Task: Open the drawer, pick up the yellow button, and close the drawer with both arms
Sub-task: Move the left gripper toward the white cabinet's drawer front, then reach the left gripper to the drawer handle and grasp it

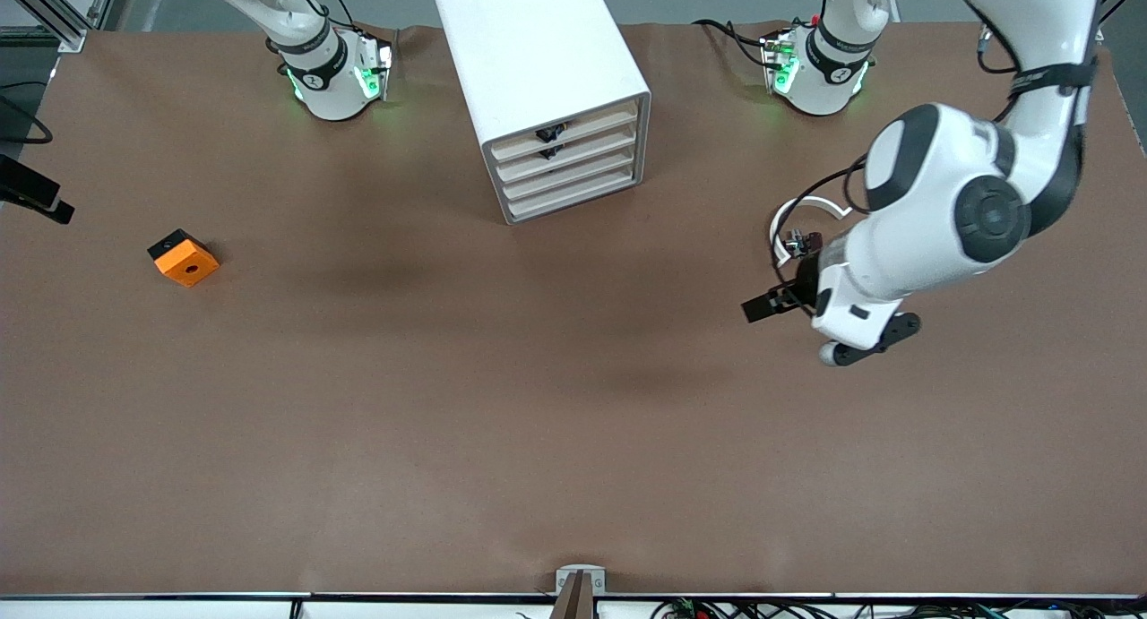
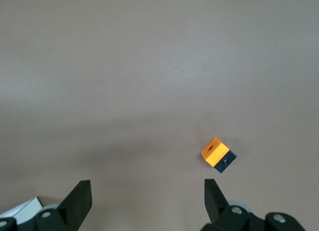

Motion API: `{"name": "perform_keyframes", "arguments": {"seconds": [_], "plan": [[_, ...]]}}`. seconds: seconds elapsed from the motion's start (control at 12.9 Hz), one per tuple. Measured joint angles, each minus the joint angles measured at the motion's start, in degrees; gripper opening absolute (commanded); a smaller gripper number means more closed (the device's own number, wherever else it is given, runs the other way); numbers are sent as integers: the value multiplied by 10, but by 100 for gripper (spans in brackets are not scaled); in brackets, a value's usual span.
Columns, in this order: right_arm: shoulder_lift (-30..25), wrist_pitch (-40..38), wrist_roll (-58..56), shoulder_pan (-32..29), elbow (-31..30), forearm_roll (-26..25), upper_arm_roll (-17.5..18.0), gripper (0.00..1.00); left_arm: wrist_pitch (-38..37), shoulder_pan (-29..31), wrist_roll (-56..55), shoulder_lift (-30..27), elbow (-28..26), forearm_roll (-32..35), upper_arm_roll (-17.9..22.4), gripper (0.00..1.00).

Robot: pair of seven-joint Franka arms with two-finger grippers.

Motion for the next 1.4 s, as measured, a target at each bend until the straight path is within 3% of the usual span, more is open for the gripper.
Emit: {"name": "perform_keyframes", "arguments": {"seconds": [0.47, 0.78, 1.09, 1.4], "plan": [[7, 37, 0, 0, -1, 1, 1, 100, -7, -65, -366, 29, 30, 0, -1, 100], [22, 38, 0, 4, -3, 2, 6, 100, -124, -52, -519, 29, 46, -6, 7, 100], [36, 39, 0, 24, -3, 2, 10, 100, -207, -5, -581, 29, 50, -95, 9, 100], [36, 30, 0, 34, -3, 2, 10, 100, -235, 17, -682, 43, 50, -186, 10, 100]]}}
